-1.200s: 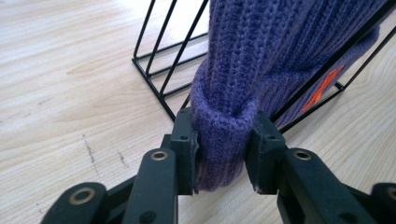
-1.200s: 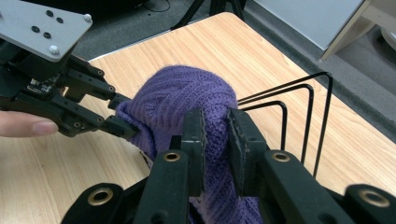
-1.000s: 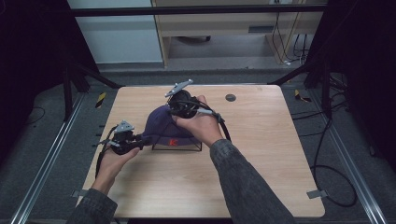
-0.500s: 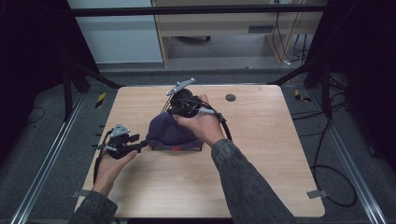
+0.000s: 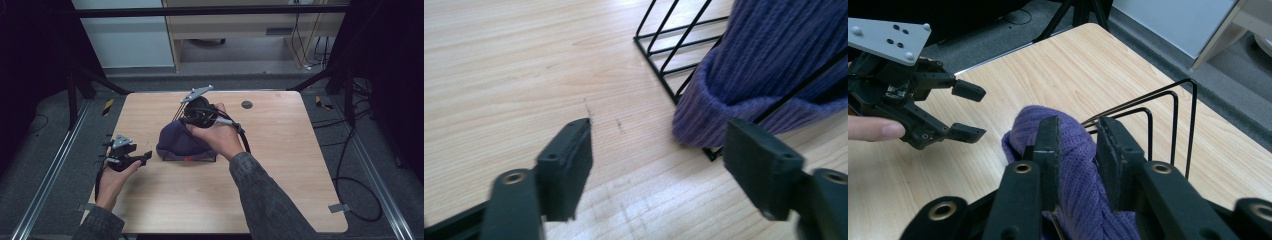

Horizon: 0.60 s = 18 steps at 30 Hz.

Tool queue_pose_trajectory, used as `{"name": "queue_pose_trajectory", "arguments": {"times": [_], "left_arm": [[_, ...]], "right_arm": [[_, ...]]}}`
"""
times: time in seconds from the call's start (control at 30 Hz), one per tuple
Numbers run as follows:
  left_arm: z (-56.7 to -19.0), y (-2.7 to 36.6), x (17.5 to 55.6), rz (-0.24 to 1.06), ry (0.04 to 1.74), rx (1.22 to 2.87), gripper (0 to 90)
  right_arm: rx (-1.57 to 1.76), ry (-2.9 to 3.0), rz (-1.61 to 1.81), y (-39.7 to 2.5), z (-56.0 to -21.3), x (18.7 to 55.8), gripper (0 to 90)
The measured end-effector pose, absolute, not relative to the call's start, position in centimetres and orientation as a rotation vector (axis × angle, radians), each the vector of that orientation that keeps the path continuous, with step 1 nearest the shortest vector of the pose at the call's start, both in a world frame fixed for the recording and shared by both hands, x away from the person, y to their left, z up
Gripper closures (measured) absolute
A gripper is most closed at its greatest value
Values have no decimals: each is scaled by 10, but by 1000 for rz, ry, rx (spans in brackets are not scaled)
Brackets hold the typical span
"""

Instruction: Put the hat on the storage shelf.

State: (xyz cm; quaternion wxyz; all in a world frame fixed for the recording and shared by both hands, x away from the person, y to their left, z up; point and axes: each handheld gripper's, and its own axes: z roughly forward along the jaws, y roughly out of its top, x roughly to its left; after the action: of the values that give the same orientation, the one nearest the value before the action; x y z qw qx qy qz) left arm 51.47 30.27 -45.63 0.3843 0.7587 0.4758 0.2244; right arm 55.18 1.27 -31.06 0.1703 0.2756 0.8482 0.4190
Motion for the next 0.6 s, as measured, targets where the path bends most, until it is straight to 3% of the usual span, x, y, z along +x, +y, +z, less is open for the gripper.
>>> {"name": "queue_pose_trajectory", "arguments": {"times": [0.2,0.4,0.47,0.5,0.6], "left_arm": [[-458,305,512,558,1216,1940,111],[-460,307,510,554,1219,1931,76],[-460,308,510,553,1221,1928,69],[-460,308,510,553,1221,1928,69],[-460,308,510,554,1226,1932,66]], "right_arm": [[794,2404,1194,8,-309,547,641],[823,2382,1213,-2,-303,543,538],[856,2355,1220,-9,-301,542,431],[856,2355,1220,-9,-301,542,431],[896,2328,1237,-18,-299,542,310]]}}
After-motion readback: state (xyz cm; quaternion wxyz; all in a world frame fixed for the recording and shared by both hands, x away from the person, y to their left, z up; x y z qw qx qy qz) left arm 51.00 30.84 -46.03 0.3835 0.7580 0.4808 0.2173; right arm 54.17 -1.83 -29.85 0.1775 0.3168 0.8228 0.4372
